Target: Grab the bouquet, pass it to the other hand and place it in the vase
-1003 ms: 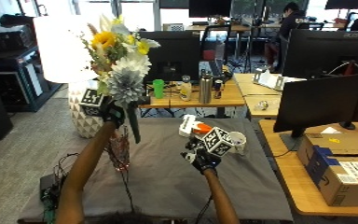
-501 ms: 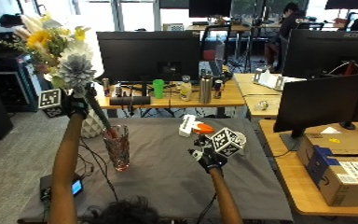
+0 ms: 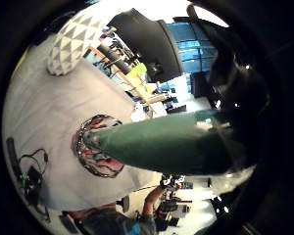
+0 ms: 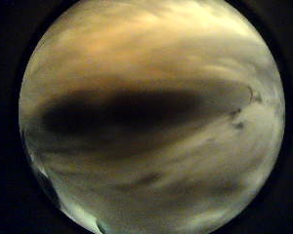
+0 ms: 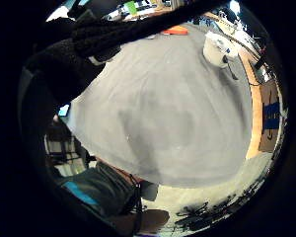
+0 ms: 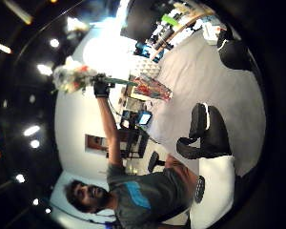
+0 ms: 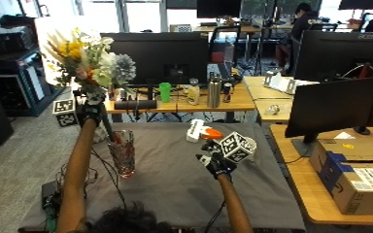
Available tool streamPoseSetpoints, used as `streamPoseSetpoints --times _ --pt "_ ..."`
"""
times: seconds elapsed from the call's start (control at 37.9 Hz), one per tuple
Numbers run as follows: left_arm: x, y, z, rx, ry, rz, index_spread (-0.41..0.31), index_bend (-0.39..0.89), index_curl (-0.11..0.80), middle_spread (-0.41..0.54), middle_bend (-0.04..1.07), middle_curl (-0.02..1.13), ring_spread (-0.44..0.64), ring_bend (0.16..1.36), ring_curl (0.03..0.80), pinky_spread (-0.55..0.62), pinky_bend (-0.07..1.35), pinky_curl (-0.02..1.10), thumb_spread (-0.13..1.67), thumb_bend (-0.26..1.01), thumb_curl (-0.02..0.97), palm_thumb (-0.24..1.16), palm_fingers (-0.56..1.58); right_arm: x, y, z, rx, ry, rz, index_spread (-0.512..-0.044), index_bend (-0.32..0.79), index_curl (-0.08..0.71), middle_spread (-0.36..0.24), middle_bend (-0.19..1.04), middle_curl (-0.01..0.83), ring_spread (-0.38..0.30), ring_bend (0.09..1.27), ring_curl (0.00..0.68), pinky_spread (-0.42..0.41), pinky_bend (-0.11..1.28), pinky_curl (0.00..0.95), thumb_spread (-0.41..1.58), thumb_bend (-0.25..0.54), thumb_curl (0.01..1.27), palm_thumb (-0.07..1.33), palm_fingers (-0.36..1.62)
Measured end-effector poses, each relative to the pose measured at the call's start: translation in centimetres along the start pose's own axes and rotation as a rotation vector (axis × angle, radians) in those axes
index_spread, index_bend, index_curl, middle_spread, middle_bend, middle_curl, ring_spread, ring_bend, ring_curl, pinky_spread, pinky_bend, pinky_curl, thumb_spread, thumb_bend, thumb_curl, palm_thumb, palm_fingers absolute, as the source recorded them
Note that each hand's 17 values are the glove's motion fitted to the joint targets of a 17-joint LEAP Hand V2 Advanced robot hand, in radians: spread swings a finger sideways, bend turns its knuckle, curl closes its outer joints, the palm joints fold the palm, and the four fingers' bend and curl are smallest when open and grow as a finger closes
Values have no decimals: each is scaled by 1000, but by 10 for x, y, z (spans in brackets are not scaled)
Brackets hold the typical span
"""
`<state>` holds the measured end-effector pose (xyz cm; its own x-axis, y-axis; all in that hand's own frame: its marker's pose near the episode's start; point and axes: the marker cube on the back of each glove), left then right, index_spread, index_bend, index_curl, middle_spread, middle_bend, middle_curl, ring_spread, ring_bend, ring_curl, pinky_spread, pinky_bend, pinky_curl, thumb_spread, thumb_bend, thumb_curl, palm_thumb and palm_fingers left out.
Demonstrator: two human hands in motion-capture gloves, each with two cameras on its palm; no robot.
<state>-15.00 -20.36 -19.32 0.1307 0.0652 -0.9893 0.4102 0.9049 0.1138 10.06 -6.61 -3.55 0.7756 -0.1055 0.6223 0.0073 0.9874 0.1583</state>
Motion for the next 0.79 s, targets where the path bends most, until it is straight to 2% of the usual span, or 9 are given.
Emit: streamPoseSetpoints --times 0.08,0.16,0.21,0.24,0.26,0.42,0.55,0.69,0.79 --pt "-16 -5 3 -22 -14 -29 -256 120 530 -336 716 658 -317 782 475 -128 195 417 1126 21 310 714 749 -4 3 -2 -4 0 -3 -267 153 388 -5 215 425 61 275 359 297 338 362 1092 -17 561 933 777" --pt "-23 2 9 -48 -52 -73 -150 -4 480 -235 528 650 -205 733 501 70 349 488 1104 39 323 784 282 -8 7 -4 -4 7 -3 -267 158 388 -3 208 426 62 268 359 302 317 359 1093 -14 561 936 771" --pt "-25 9 10 -81 -96 -110 -113 23 455 -203 498 645 -170 736 494 146 374 477 1094 35 326 799 277 -12 10 -6 -1 12 -6 -267 157 388 -3 203 426 63 261 361 304 312 359 1094 -15 561 937 772" --pt "-28 11 9 -109 -129 -130 -75 -19 420 -138 357 581 -86 714 466 190 451 481 1082 35 329 815 129 -13 10 -7 2 13 -10 -268 157 388 -2 202 426 66 259 361 306 302 357 1094 -15 560 937 769" --pt "-31 12 7 -144 -171 -152 -53 -12 406 -104 329 574 -40 718 465 228 482 481 1072 28 330 816 89 -13 10 -7 7 11 -14 -268 157 388 -2 194 425 66 259 362 312 300 358 1095 -13 560 940 769" --pt "-49 19 -24 -375 -532 -311 21 21 310 43 223 455 138 724 391 377 568 446 991 -21 337 794 57 -14 13 -9 13 3 -22 -268 156 387 -1 191 424 75 244 363 318 279 357 1095 -15 557 943 771" --pt "-52 31 -59 -333 -772 -344 47 82 281 106 224 421 201 726 364 424 563 422 950 -23 347 804 106 -13 12 -9 17 -6 -14 -269 157 388 -1 189 422 77 236 364 321 260 356 1094 -15 555 946 769" --pt "-45 40 -86 -241 -826 -321 58 112 271 143 234 416 234 732 357 447 541 405 929 -22 354 815 135 -17 11 -6 24 -7 -21 -269 157 388 0 187 420 79 229 365 322 247 357 1093 -15 553 947 769" --pt "-37 47 -106 -185 -707 -261 56 121 266 150 237 413 243 734 351 452 516 391 942 -28 351 805 159 -17 1 3 19 -25 -44 -269 157 388 0 185 418 80 223 366 323 243 359 1092 -16 551 948 769"
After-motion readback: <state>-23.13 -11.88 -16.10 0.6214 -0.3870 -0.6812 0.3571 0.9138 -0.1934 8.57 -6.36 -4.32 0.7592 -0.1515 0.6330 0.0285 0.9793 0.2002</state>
